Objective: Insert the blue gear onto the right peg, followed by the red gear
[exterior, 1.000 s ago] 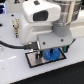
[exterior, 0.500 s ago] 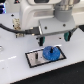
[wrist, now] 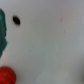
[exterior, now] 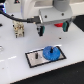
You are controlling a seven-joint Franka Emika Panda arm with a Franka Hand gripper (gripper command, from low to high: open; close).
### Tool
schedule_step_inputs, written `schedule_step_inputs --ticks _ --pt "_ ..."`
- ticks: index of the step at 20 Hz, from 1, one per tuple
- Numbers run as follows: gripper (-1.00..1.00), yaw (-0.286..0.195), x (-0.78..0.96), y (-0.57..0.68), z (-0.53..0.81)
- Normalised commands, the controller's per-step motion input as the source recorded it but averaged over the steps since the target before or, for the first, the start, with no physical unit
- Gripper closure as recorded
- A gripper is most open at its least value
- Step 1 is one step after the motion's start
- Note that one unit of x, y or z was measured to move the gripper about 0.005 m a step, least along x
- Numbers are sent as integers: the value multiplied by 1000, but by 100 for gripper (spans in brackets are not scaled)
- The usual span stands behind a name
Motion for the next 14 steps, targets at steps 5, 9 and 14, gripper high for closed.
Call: schedule_step_inputs --ticks 5,9,14 --pt "-100 0 -633 419 -20" --pt "-100 0 -591 399 -33" --pt "-100 0 -499 486 -36"
